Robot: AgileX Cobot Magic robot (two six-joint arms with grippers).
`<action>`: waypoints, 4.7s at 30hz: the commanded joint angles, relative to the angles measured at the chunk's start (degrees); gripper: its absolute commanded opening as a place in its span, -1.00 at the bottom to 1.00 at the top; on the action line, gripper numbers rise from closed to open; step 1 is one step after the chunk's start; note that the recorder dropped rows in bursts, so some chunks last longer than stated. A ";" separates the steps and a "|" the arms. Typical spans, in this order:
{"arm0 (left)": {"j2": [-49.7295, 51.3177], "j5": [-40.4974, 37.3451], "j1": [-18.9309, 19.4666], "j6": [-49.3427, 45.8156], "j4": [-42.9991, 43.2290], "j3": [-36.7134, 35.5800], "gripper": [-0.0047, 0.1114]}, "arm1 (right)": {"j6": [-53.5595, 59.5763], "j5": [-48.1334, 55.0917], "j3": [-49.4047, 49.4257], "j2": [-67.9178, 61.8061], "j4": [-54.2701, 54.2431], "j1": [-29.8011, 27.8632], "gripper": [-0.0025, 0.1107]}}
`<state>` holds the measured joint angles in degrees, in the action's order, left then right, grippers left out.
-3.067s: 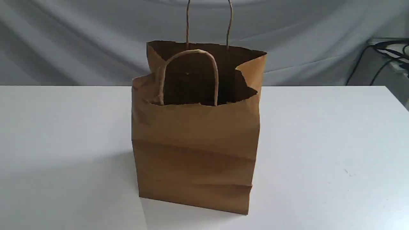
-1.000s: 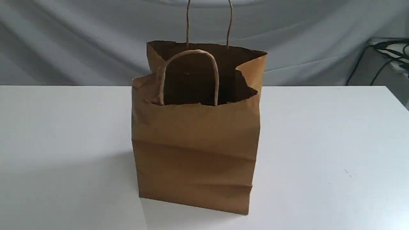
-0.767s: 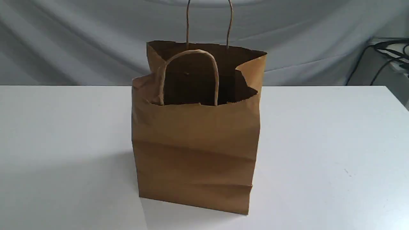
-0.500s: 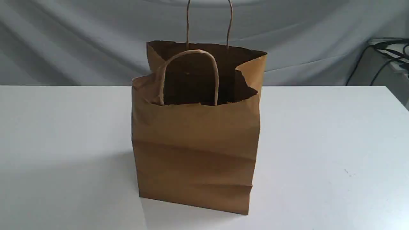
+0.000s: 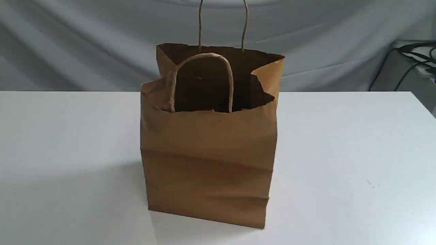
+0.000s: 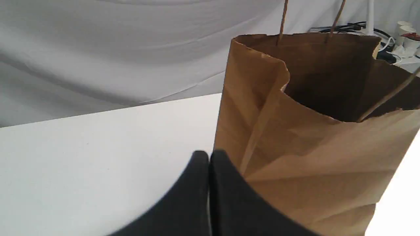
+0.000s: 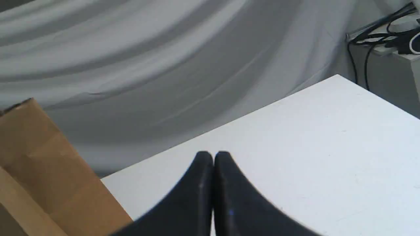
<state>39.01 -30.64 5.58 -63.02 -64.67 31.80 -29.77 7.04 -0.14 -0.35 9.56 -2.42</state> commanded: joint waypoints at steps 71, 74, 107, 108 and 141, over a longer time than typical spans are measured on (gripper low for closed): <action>-0.29 0.35 0.16 0.00 -0.39 -0.24 -0.92 | 35.87 3.64 0.15 0.35 -3.71 -0.30 -0.96; -0.95 0.00 0.16 0.15 -2.21 -0.24 -0.92 | 35.88 3.64 0.15 0.35 -4.47 -0.30 -0.96; -39.01 28.32 0.16 1.08 -3.74 -22.81 -0.92 | 35.64 3.64 0.15 0.35 -5.28 -0.30 -0.96; -39.01 28.32 0.16 1.08 -3.74 -22.77 -0.92 | 35.64 3.64 0.15 0.35 -5.28 -0.30 -0.96; -39.01 25.82 0.16 65.91 67.97 -31.80 -0.92 | 35.47 3.64 0.15 0.35 -5.28 -0.30 -0.96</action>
<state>0.20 -5.81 5.58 2.36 1.73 0.22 5.92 10.83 -0.14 -0.35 4.54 -2.42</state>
